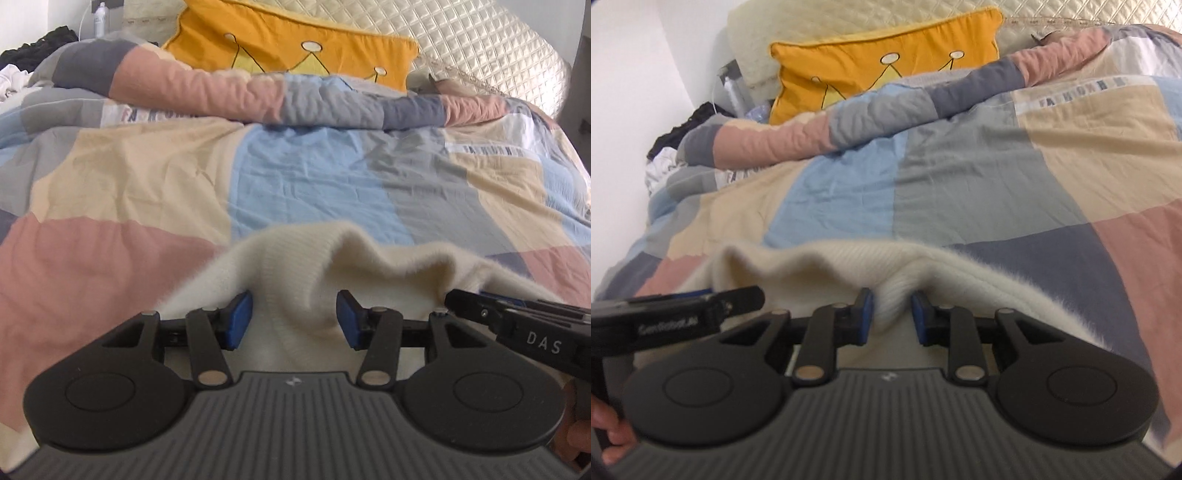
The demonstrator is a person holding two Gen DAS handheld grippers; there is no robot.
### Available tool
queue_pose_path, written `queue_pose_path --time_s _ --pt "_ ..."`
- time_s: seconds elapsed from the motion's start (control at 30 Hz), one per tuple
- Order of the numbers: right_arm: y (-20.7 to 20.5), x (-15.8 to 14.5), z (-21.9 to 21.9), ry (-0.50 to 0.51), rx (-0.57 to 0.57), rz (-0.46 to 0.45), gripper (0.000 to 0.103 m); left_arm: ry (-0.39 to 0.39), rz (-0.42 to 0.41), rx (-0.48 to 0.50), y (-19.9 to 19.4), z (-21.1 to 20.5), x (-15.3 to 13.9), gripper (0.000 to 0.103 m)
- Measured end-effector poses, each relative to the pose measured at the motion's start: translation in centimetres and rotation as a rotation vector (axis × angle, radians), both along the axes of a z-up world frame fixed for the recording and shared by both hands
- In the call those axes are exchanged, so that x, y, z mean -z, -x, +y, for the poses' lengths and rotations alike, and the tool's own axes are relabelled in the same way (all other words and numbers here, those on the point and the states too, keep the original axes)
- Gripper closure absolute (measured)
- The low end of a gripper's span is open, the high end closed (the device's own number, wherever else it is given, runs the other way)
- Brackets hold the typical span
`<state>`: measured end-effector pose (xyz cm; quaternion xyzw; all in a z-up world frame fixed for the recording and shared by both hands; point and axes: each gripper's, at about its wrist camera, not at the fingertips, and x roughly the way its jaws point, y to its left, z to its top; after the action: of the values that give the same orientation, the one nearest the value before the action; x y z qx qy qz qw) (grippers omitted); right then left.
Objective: Fold large clothes
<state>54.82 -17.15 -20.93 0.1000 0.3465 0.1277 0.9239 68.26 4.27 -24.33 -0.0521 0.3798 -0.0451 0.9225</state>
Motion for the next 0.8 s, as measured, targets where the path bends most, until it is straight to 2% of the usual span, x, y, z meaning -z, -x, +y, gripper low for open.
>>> queue_pose_path --time_s 0.1,0.2,0.3,0.4,0.6,0.7,0.8 --pt "0.4 -0.2 -0.2 -0.014 0.001 -0.005 0.076 -0.029 -0.024 0.033 1.1 -0.2 -0.1 0.047" --pt "1.4 -1.0 -0.5 -0.049 0.005 -0.003 0.074 -0.02 -0.038 0.044 2.7 0.1 -1.3 0.047" --pt "3.2 -2.3 -0.7 -0.072 -0.001 -0.019 0.074 -0.018 -0.071 0.04 5.2 0.7 -3.6 0.047" --pt "5.4 -3.8 -0.6 -0.07 -0.007 -0.033 0.074 0.03 -0.076 0.03 8.5 1.7 -6.5 0.047" --pt "12.5 -7.8 -0.4 -0.075 -0.026 -0.076 0.074 0.034 -0.092 0.045 17.8 3.7 -12.3 0.047" --pt "17.1 -9.6 -0.3 -0.061 -0.041 -0.109 0.074 0.033 -0.1 0.081 23.8 4.5 -13.8 0.047" --pt "21.3 -10.9 -0.2 -0.037 -0.028 -0.139 0.074 0.043 -0.081 0.077 29.8 5.2 -14.5 0.047"
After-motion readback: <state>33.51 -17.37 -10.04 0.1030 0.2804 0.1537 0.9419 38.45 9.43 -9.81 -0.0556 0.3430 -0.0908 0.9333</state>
